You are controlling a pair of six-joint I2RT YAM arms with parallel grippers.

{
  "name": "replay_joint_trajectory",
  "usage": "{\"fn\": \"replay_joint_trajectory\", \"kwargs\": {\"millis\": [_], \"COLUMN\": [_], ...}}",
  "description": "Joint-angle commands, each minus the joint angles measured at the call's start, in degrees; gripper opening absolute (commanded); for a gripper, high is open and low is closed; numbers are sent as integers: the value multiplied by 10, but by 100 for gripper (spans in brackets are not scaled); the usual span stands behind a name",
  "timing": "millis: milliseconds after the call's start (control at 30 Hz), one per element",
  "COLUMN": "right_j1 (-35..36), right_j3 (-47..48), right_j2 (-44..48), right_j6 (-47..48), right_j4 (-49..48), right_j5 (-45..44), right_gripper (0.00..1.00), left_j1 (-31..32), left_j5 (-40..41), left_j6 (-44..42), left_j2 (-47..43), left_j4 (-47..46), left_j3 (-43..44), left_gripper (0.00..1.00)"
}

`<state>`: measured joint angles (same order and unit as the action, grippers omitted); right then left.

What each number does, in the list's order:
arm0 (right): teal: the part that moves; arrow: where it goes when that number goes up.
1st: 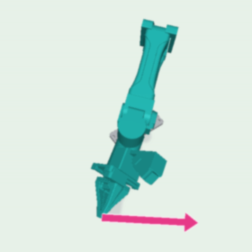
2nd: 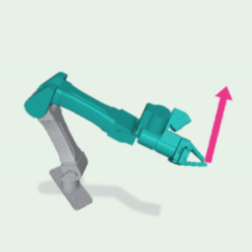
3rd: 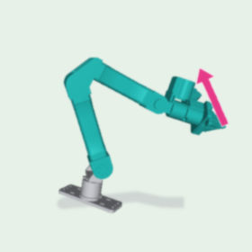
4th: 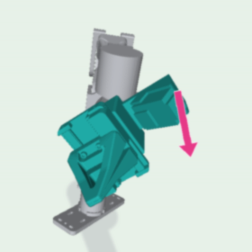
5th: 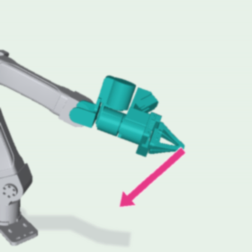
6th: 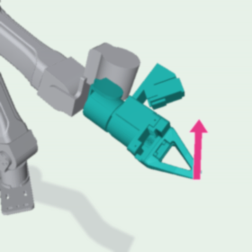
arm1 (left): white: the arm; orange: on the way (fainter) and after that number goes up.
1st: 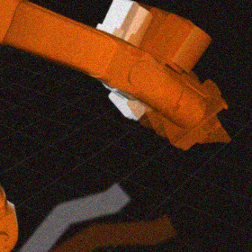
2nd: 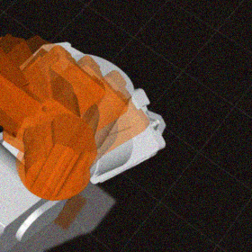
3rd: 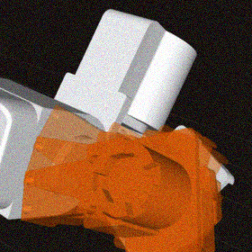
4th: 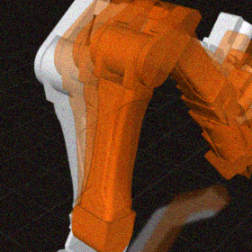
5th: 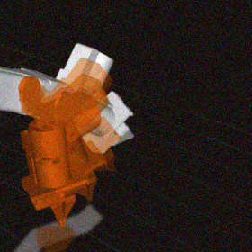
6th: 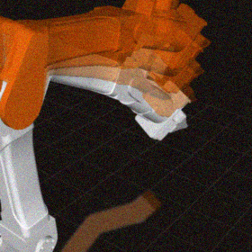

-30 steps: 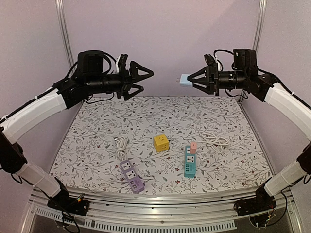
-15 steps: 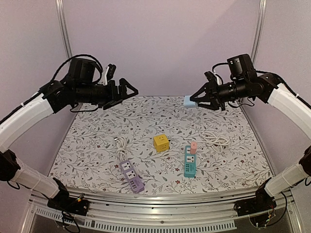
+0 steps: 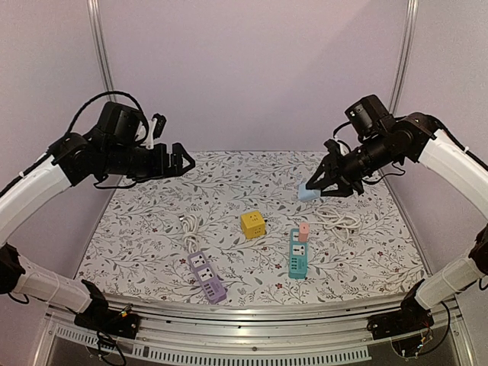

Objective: Insert the plug

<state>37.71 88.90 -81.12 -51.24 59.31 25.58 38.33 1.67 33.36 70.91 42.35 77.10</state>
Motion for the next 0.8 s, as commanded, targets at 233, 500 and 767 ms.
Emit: {"fn": "replay_joint_trajectory", "kwargs": {"millis": [233, 500, 767], "right_j1": [23, 23, 23], "right_j3": [44, 71, 61], "right_j2": [-108, -189, -258], "right_j6": [29, 51, 86], "right_j4": [141, 157, 146], "right_j5": [-31, -55, -89], "right_gripper": [0, 0, 0], "left_j1": [-7, -8, -11], "left_j5": [28, 32, 34], "left_j6": [-33, -52, -72], "left_j2": [-35, -45, -43], "left_j4": [35, 39, 37], "left_j3": [-48, -61, -61], "left_gripper": [99, 99, 100]}}
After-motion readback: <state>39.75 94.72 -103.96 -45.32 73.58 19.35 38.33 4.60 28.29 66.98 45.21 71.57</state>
